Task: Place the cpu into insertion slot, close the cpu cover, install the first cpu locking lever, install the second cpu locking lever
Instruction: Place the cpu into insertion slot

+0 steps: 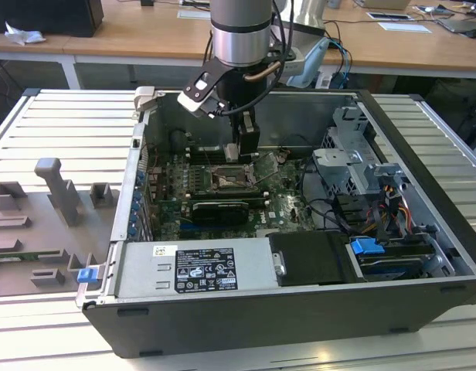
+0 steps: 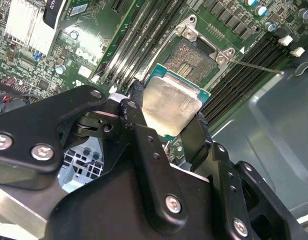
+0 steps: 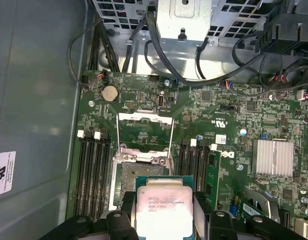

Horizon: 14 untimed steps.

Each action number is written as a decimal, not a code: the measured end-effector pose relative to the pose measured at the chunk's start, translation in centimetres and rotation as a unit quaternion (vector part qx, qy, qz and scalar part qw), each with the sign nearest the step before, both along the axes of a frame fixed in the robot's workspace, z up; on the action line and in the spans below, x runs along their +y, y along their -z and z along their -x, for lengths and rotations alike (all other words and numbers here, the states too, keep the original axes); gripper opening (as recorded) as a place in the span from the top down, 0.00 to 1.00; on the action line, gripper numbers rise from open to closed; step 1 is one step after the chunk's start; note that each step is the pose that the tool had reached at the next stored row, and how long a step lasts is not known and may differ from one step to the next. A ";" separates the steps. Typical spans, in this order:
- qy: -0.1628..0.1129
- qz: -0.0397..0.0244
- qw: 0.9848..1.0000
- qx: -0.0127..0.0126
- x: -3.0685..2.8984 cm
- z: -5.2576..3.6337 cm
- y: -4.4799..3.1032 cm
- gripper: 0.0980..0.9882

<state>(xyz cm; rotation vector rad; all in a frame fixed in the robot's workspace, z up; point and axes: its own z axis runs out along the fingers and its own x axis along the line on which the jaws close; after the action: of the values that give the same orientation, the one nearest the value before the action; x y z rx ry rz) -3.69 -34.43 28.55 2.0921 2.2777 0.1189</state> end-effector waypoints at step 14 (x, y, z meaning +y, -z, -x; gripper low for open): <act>0.000 0.000 1.000 0.000 0.00 0.00 0.45 0.50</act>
<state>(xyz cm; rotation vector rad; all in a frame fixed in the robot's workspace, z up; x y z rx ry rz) -3.69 -34.43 28.10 2.0921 2.2777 0.1187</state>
